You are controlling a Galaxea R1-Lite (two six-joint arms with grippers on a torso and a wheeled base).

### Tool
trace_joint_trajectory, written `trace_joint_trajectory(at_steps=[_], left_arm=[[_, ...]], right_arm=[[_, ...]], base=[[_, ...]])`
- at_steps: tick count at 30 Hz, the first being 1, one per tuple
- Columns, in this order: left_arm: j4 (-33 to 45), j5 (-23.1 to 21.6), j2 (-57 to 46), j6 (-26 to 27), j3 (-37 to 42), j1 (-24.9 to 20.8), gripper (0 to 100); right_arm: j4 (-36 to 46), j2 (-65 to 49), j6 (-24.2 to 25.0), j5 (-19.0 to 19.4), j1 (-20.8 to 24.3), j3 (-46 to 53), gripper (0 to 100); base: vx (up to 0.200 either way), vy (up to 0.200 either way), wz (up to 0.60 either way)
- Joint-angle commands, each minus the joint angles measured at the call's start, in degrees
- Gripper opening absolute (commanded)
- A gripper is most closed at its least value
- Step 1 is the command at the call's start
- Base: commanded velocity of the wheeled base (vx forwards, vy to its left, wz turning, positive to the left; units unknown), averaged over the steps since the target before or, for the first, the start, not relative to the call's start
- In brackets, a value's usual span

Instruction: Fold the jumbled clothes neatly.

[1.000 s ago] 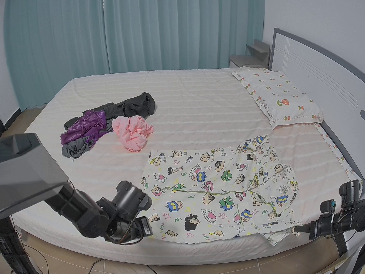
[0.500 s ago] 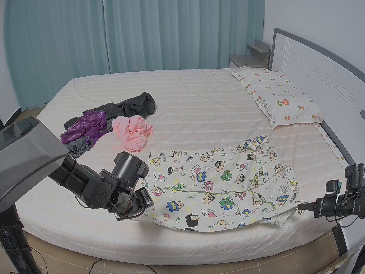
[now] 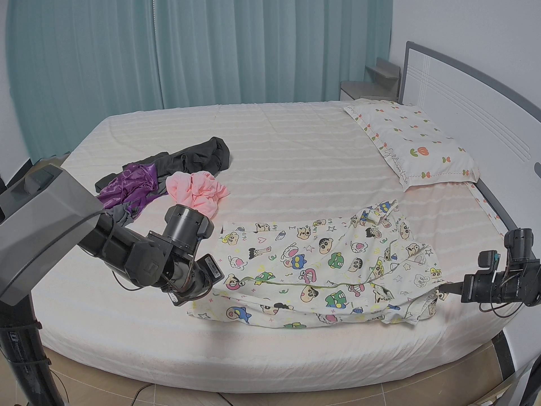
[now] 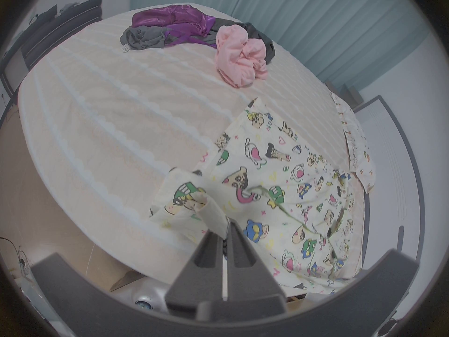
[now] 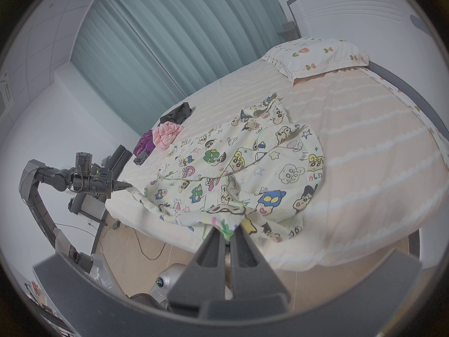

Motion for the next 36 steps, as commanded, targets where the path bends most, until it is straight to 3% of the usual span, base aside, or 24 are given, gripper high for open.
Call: trace_joint_trajectory(at_steps=[1, 19, 25, 33, 36], left_arm=[[0.0, 0.0, 2.4, 0.0, -2.1, 1.0, 0], [0.1, 0.4, 11.4, -2.0, -12.7, 2.6, 0], [0.8, 1.0, 14.3, -2.0, -15.7, 3.1, 0], [2.0, 2.6, 17.5, -2.0, -19.3, 3.1, 0], [2.1, 2.6, 18.2, -2.0, -20.4, 3.1, 0]], right_arm=[[0.0, 2.7, 0.8, 0.0, 0.0, -2.5, 0], [-0.7, 12.2, 2.6, 0.1, 0.4, -14.0, 0], [-5.3, 16.4, 2.6, -0.1, 1.7, -15.4, 0], [-7.8, 21.0, 2.8, -1.7, 1.9, -18.4, 0], [-7.9, 22.8, 5.7, -4.6, 3.3, -20.7, 0]], base=[[0.0, 0.0, 0.0], [0.0, 0.0, 0.0], [0.0, 0.0, 0.0], [0.0, 0.0, 0.0], [0.0, 0.0, 0.0]])
